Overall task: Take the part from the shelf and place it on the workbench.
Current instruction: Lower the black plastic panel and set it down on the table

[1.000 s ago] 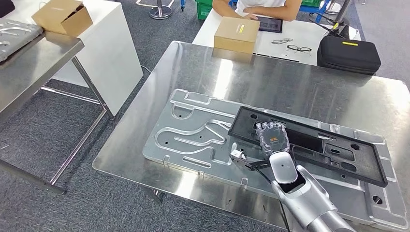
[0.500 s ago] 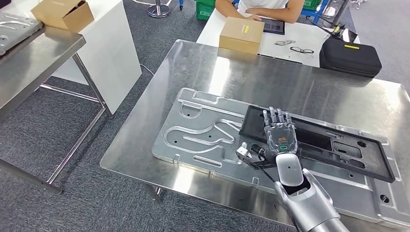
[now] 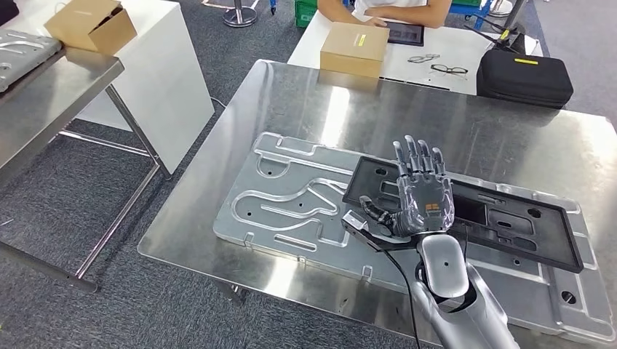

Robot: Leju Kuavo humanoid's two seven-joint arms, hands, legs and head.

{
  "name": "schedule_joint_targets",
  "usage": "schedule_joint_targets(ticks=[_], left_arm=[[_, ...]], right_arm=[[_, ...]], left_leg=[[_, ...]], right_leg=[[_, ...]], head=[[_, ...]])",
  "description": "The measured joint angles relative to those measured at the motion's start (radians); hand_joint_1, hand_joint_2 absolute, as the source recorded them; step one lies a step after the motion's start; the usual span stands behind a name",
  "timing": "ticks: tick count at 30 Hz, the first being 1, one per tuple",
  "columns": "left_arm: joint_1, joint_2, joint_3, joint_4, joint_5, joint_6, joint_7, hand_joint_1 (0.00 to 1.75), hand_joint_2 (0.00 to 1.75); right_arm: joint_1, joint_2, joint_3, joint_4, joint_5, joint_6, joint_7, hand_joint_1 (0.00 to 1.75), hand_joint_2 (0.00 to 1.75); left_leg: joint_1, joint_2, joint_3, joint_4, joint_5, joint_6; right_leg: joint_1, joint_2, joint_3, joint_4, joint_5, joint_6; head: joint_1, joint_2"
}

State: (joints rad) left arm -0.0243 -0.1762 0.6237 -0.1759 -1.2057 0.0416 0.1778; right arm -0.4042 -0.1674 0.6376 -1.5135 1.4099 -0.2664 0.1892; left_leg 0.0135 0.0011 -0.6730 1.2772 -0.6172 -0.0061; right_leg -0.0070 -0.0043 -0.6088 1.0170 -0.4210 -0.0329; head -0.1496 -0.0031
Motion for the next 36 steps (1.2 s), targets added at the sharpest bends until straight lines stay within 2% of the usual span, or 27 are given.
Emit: schedule_joint_targets(ticks=[1, 2, 4, 6, 10, 11, 12, 14, 15, 16, 17, 18, 19, 20, 21, 22, 23, 25, 26, 27, 28, 30, 31, 32, 33, 34, 36], left_arm=[[0.000, 0.000, 0.000, 0.000, 0.000, 0.000, 0.000, 0.00, 0.00], [0.001, 0.000, 0.000, 0.000, -0.001, 0.000, 0.001, 0.00, 0.00], [0.001, 0.001, 0.000, 0.000, -0.003, 0.000, 0.001, 0.00, 0.00], [-0.001, 0.001, -0.001, 0.000, -0.007, 0.000, 0.001, 0.00, 0.00], [-0.002, 0.000, -0.003, 0.000, -0.010, 0.000, -0.002, 0.00, 0.00], [-0.002, 0.000, -0.004, 0.000, -0.010, 0.001, -0.004, 0.00, 0.00], [-0.002, -0.001, -0.004, 0.000, -0.011, 0.003, -0.006, 0.00, 0.00], [-0.002, -0.001, -0.005, 0.000, -0.015, 0.009, -0.010, 0.00, 0.00], [-0.001, -0.001, -0.006, 0.000, -0.019, 0.012, -0.011, 0.00, 0.00], [-0.001, -0.001, -0.007, 0.000, -0.024, 0.013, -0.012, 0.00, 0.00], [-0.002, -0.001, -0.009, 0.000, -0.029, 0.013, -0.013, 0.00, 0.00], [-0.002, -0.001, -0.011, 0.000, -0.032, 0.012, -0.014, 0.00, 0.00], [-0.002, -0.001, -0.013, 0.000, -0.033, 0.012, -0.016, 0.00, 0.00], [-0.003, -0.002, -0.015, 0.000, -0.032, 0.014, -0.018, 0.00, 0.44], [-0.003, -0.002, -0.016, 0.000, -0.031, 0.018, -0.021, 0.00, 0.87], [-0.004, -0.003, -0.016, 0.000, -0.029, 0.022, -0.025, 0.00, 1.31], [-0.005, -0.004, -0.016, 0.000, -0.027, 0.027, -0.029, 0.00, 1.75], [-0.005, -0.005, -0.016, 0.000, -0.022, 0.038, -0.040, 0.00, 1.75], [-0.005, -0.006, -0.016, 0.000, -0.017, 0.044, -0.046, 0.00, 1.75], [-0.005, -0.005, -0.015, 0.000, -0.012, 0.050, -0.053, 0.00, 1.75], [-0.005, -0.005, -0.014, 0.000, -0.008, 0.055, -0.058, 0.00, 1.75], [-0.005, -0.005, -0.012, 0.000, -0.003, 0.061, -0.066, 0.00, 1.75], [-0.005, -0.005, -0.011, 0.000, -0.003, 0.063, -0.068, 0.00, 1.31], [-0.005, -0.005, -0.010, 0.000, -0.004, 0.065, -0.068, 0.00, 0.87], [-0.005, -0.005, -0.009, 0.000, -0.006, 0.066, -0.069, 0.00, 0.44], [-0.006, -0.004, -0.008, 0.000, -0.009, 0.068, -0.069, 0.00, 0.00], [-0.008, -0.003, -0.008, 0.000, -0.014, 0.072, -0.069, 0.00, 0.87]], right_arm=[[0.008, 0.000, 0.000, -0.016, 0.000, 0.000, 0.000, 0.00, 0.00], [0.014, 0.000, 0.000, -0.030, -0.002, 0.001, 0.000, 0.00, 0.00], [0.022, 0.000, 0.000, -0.052, -0.010, -0.001, -0.005, 0.00, 0.00], [0.028, 0.000, 0.000, -0.072, -0.018, -0.007, -0.013, 0.00, 0.00], [0.059, 0.002, 0.004, -0.121, -0.011, -0.046, -0.026, 0.00, 0.00], [0.069, 0.002, 0.005, -0.136, -0.009, -0.057, -0.030, 0.00, 0.44], [0.079, 0.003, 0.007, -0.150, -0.011, -0.066, -0.035, 0.00, 0.87], [0.103, 0.003, 0.016, -0.172, -0.030, -0.084, -0.054, 0.00, 1.75], [0.117, 0.004, 0.024, -0.178, -0.048, -0.092, -0.068, 0.00, 1.75], [0.133, 0.006, 0.033, -0.180, -0.066, -0.101, -0.086, 0.00, 1.75], [0.148, 0.008, 0.045, -0.181, -0.081, -0.112, -0.103, 0.00, 1.75], [0.160, 0.010, 0.058, -0.181, -0.091, -0.125, -0.119, 0.00, 1.75], [0.168, 0.012, 0.072, -0.181, -0.099, -0.140, -0.130, 0.00, 1.75], [0.173, 0.015, 0.086, -0.181, -0.107, -0.157, -0.138, 0.00, 1.75], [0.177, 0.017, 0.101, -0.181, -0.116, -0.178, -0.143, 0.00, 1.75], [0.180, 0.020, 0.114, -0.181, -0.122, -0.196, -0.147, 0.00, 1.75], [0.183, 0.021, 0.126, -0.181, -0.127, -0.211, -0.151, 0.00, 1.75], [0.193, 0.024, 0.146, -0.181, -0.132, -0.229, -0.162, 0.00, 1.75], [0.198, 0.027, 0.153, -0.181, -0.135, -0.234, -0.168, 0.00, 1.75], [0.203, 0.030, 0.161, -0.181, -0.139, -0.239, -0.173, 0.00, 1.75], [0.208, 0.032, 0.167, -0.181, -0.142, -0.245, -0.178, 0.00, 1.75], [0.221, 0.035, 0.175, -0.181, -0.148, -0.254, -0.188, 0.00, 1.75], [0.229, 0.036, 0.177, -0.181, -0.150, -0.257, -0.193, 0.00, 1.75], [0.235, 0.036, 0.178, -0.181, -0.152, -0.260, -0.196, 0.00, 1.75], [0.241, 0.036, 0.179, -0.181, -0.153, -0.262, -0.198, 0.00, 1.75], [0.245, 0.036, 0.179, -0.181, -0.153, -0.263, -0.198, 0.00, 1.75], [0.251, 0.036, 0.180, -0.181, -0.153, -0.266, -0.200, 0.00, 1.75]], left_leg=[[0.000, 0.000, -0.007, 0.023, -0.002, -0.001], [0.000, 0.000, 0.006, 0.007, 0.015, -0.002], [0.001, 0.000, 0.073, -0.115, 0.072, 0.001], [-0.001, -0.001, 0.121, -0.214, 0.103, 0.008], [-0.005, -0.002, 0.119, -0.240, 0.124, 0.032], [-0.004, 0.000, 0.116, -0.244, 0.133, 0.040], [-0.001, 0.002, 0.110, -0.248, 0.142, 0.047], [-0.001, 0.005, 0.094, -0.248, 0.155, 0.054], [-0.001, 0.005, 0.085, -0.248, 0.161, 0.054], [-0.001, 0.005, 0.077, -0.247, 0.167, 0.053], [-0.001, 0.005, 0.069, -0.247, 0.172, 0.051], [-0.001, 0.005, 0.062, -0.247, 0.178, 0.049], [-0.001, 0.005, 0.058, -0.247, 0.183, 0.046], [-0.002, 0.005, 0.053, -0.247, 0.188, 0.041], [-0.002, 0.005, 0.052, -0.248, 0.193, 0.036], [-0.001, 0.006, 0.052, -0.249, 0.198, 0.029], [-0.001, 0.006, 0.051, -0.251, 0.204, 0.023], [0.001, 0.005, 0.049, -0.253, 0.211, 0.009], [0.001, 0.004, 0.042, -0.244, 0.198, 0.004], [0.001, 0.003, 0.032, -0.218, 0.167, 0.000], [0.002, 0.003, 0.017, -0.174, 0.122, -0.002], [0.002, 0.002, -0.013, -0.053, 0.034, -0.006], [0.002, 0.002, -0.017, -0.008, 0.018, -0.008], [0.002, 0.002, -0.007, 0.009, 0.023, -0.009], [0.002, 0.002, 0.021, -0.009, 0.045, -0.009], [0.002, 0.002, 0.064, -0.060, 0.073, -0.007], [0.000, 0.001, 0.153, -0.192, 0.091, 0.000]], right_leg=[[0.001, 0.000, -0.004, 0.004, 0.000, 0.000], [0.001, -0.001, -0.008, 0.009, 0.000, 0.000], [0.001, 0.001, -0.017, 0.021, 0.001, 0.001], [0.004, 0.002, -0.028, 0.035, 0.002, 0.009], [0.003, 0.004, -0.038, 0.039, 0.008, 0.035], [0.000, 0.004, -0.045, 0.053, -0.010, 0.042], [-0.002, 0.005, -0.057, 0.085, -0.042, 0.047], [-0.006, 0.005, -0.093, 0.199, -0.130, 0.059], [-0.008, 0.004, -0.107, 0.256, -0.161, 0.063], [-0.009, 0.004, -0.108, 0.289, -0.175, 0.065], [-0.010, 0.004, -0.091, 0.285, -0.170, 0.065], [-0.010, 0.004, -0.054, 0.242, -0.151, 0.064], [-0.009, 0.004, -0.002, 0.172, -0.128, 0.059], [-0.007, 0.005, 0.047, 0.099, -0.113, 0.054], [-0.003, 0.005, 0.082, 0.045, -0.100, 0.047], [0.002, 0.005, 0.101, 0.012, -0.095, 0.040], [0.006, 0.006, 0.102, 0.004, -0.094, 0.035], [0.007, 0.003, 0.094, -0.006, -0.079, 0.021], [0.005, 0.002, 0.088, -0.014, -0.069, 0.013], [0.003, 0.001, 0.080, -0.021, -0.057, 0.004], [0.001, -0.001, 0.070, -0.025, -0.047, -0.003], [0.004, -0.002, 0.046, -0.023, -0.030, -0.010], [0.005, -0.003, 0.034, -0.020, -0.023, -0.010], [0.006, -0.004, 0.022, -0.016, -0.015, -0.009], [0.007, -0.004, 0.009, -0.010, -0.009, -0.007], [0.007, -0.004, -0.003, -0.003, -0.004, -0.005], [0.008, -0.003, -0.025, 0.014, 0.004, 0.003]], head=[[0.000, 0.000], [0.000, 0.000], [0.000, 0.000], [0.000, 0.000], [0.000, 0.000], [0.000, 0.000], [0.000, 0.000], [0.000, 0.000], [0.000, 0.000], [0.000, 0.000], [0.000, 0.000], [0.000, 0.000], [0.000, 0.000], [0.000, 0.000], [0.000, 0.000], [0.000, 0.000], [0.000, 0.000], [0.000, 0.000], [0.000, 0.000], [0.000, 0.000], [0.000, 0.000], [-0.001, 0.000], [-0.001, 0.000], [-0.001, 0.000], [-0.001, 0.000], [-0.001, 0.000], [-0.001, 0.000]])
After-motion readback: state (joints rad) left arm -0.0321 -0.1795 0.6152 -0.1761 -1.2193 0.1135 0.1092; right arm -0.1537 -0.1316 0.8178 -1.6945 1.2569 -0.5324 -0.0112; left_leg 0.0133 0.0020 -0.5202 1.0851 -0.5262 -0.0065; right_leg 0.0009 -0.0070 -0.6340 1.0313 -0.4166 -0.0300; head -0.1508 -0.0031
